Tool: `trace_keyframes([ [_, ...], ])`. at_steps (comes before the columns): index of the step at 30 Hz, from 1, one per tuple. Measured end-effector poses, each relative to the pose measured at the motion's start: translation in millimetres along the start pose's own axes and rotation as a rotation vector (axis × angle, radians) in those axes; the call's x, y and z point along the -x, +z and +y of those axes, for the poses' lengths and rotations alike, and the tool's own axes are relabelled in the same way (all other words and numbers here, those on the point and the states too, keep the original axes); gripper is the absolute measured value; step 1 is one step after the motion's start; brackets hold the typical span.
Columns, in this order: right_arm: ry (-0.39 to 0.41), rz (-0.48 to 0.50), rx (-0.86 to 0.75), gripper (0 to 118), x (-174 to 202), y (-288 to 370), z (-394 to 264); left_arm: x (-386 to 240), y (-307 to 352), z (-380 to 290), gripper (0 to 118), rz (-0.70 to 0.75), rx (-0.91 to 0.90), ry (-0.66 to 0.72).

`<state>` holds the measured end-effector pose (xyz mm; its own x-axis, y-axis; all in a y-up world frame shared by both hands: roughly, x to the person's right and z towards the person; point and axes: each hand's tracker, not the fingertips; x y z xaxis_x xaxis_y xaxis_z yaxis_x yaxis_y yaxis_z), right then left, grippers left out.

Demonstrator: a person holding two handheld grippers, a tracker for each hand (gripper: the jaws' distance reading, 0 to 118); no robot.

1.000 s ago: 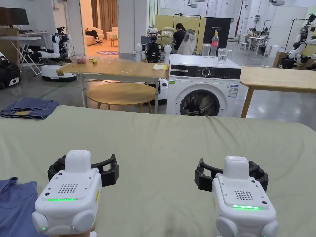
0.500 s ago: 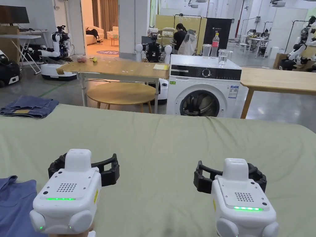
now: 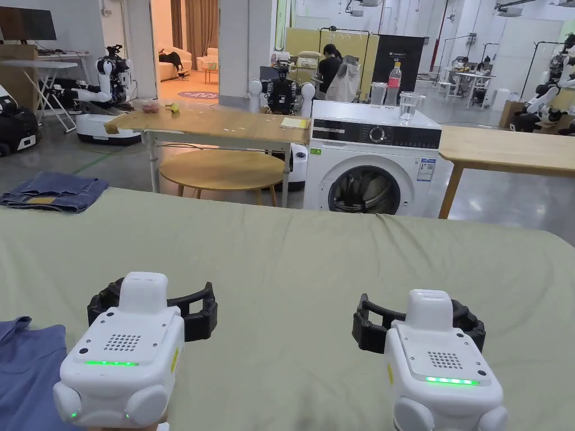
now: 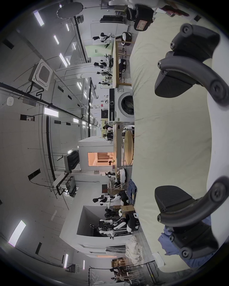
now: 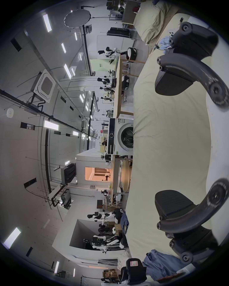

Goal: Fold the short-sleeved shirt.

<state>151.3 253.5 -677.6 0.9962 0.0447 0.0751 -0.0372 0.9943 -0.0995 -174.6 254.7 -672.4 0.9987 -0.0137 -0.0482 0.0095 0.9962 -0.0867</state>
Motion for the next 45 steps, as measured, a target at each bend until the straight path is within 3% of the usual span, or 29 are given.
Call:
trace_keyframes([
  [45,-0.008,0.018,-0.006,118,5,6,9,0,6,12,113,0.000,-0.012,0.008],
])
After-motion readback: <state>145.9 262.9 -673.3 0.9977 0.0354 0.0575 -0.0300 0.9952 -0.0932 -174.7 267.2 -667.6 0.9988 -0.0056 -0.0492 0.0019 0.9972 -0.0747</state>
